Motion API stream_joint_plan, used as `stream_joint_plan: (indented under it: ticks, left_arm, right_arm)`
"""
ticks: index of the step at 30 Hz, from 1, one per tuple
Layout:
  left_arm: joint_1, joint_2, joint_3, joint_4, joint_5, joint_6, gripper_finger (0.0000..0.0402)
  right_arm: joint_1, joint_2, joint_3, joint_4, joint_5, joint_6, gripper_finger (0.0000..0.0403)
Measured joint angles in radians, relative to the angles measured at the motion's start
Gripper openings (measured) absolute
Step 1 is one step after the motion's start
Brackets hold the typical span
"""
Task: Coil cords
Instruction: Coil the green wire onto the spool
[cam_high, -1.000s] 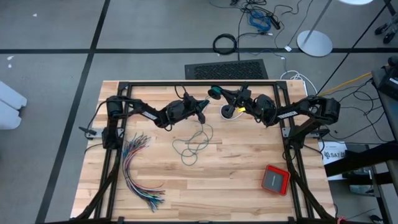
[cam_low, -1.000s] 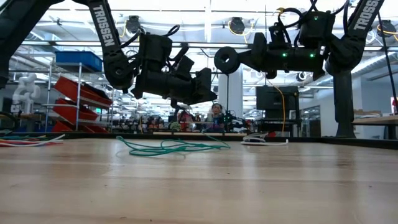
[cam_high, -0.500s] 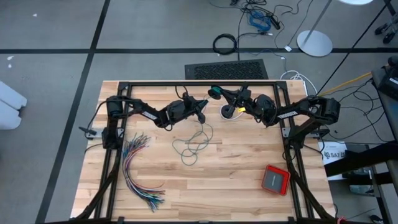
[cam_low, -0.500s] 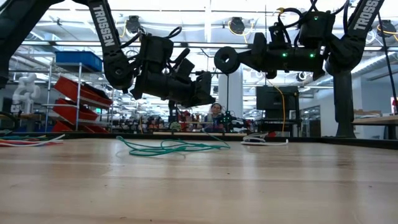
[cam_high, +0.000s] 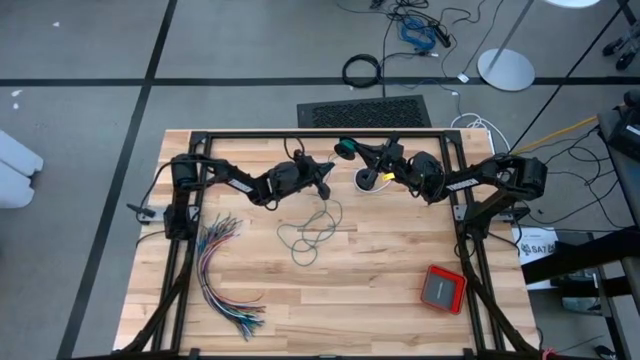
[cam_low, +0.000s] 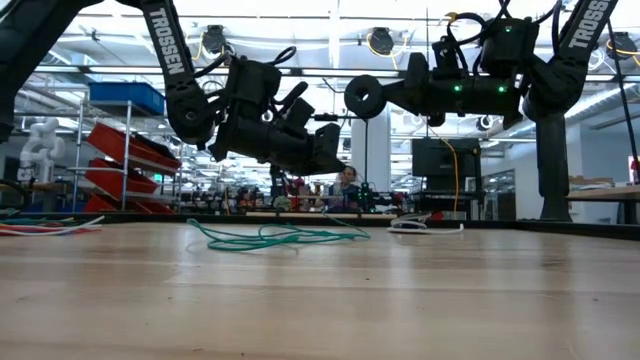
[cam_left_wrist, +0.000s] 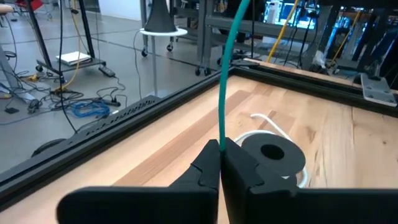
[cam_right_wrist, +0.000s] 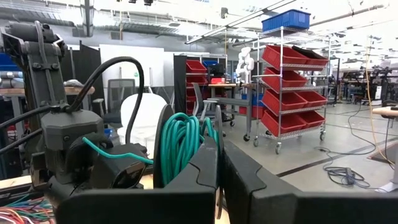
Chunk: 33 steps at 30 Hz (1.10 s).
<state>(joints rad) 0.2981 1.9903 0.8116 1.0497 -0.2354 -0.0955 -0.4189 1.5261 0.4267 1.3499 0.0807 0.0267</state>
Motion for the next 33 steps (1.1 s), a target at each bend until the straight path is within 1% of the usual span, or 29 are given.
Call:
stream_joint_plan:
  ticks: [4,8,12,16,20,24,28,33]
  left_arm:
    - [0.006,0.000,0.018,-0.021,0.006,0.001,0.0004]
    - [0.016,0.000,0.098,-0.153,0.036,0.005,0.0003]
    - [0.015,0.000,0.183,-0.254,0.050,0.055,0.0002]
    - [0.016,0.000,0.244,-0.329,0.064,0.076,0.0001]
    - [0.015,0.000,0.257,-0.346,0.067,0.077,0.0001]
    - [0.014,0.000,0.257,-0.352,0.077,0.071,0.0001]
    - [0.010,0.000,0.277,-0.391,0.100,0.051,0.0000]
    - [-0.014,0.000,0.305,-0.468,0.085,0.074,0.0000]
  right_arm:
    - [0.000,0.000,0.000,-0.001,0.000,-0.005,0.0000]
    - [0.000,0.000,0.002,-0.006,0.003,-0.005,0.0000]
    - [0.002,0.000,0.026,-0.071,0.039,-0.005,0.0000]
    - [0.019,0.000,0.037,-0.104,0.111,-0.025,0.0000]
    - [0.029,0.000,0.038,-0.098,0.177,-0.059,0.0000]
    - [0.028,0.015,0.064,-0.107,0.183,-0.061,0.0000]
    - [0.042,0.079,0.120,-0.136,0.181,-0.070,0.0000]
    - [0.040,0.188,0.155,-0.122,0.178,-0.057,0.0000]
